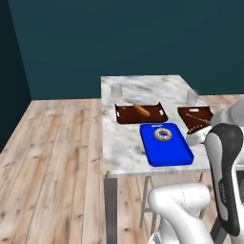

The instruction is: Take the donut and cake from the fridge and place them on the empty tray on the dining counter.

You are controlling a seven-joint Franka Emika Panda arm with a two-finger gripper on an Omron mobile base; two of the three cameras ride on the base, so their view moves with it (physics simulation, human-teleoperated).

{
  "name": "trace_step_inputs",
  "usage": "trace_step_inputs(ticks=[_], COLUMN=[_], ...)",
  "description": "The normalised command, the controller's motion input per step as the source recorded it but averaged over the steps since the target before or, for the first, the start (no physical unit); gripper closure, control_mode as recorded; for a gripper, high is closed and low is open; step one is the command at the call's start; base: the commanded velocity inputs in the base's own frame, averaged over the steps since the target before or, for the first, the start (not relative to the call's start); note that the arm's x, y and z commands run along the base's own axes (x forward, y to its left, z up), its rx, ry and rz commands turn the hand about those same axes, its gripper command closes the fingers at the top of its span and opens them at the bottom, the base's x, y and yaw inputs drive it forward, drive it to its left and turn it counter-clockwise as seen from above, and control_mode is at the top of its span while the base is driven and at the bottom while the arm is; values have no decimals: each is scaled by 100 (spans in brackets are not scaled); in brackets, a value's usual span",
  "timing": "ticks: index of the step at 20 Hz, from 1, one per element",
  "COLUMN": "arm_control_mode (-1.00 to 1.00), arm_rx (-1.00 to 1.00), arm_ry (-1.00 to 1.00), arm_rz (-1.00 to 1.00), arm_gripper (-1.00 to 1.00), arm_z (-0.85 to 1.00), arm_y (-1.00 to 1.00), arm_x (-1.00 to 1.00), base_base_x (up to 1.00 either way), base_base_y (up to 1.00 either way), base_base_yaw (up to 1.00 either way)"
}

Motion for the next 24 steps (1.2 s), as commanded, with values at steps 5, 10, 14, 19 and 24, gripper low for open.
trace_step_inputs(ticks=[5, 10, 14, 19, 24], arm_control_mode=[-100, -100, -100, -100, -100], arm_rx=[-3, 0, 0, 0, 0], arm_ry=[0, 0, 4, 8, 9], arm_rz=[0, 0, 0, 3, 8], arm_gripper=[100, 100, 100, 100, 100], arm_z=[-68, -38, -14, -19, -25], arm_y=[-32, -42, -24, 0, 0], arm_x=[37, 31, 25, 10, 29], base_base_x=[0, 0, 0, 0, 0], base_base_y=[0, 0, 0, 0, 0], base_base_yaw=[0, 0, 0, 0, 0])
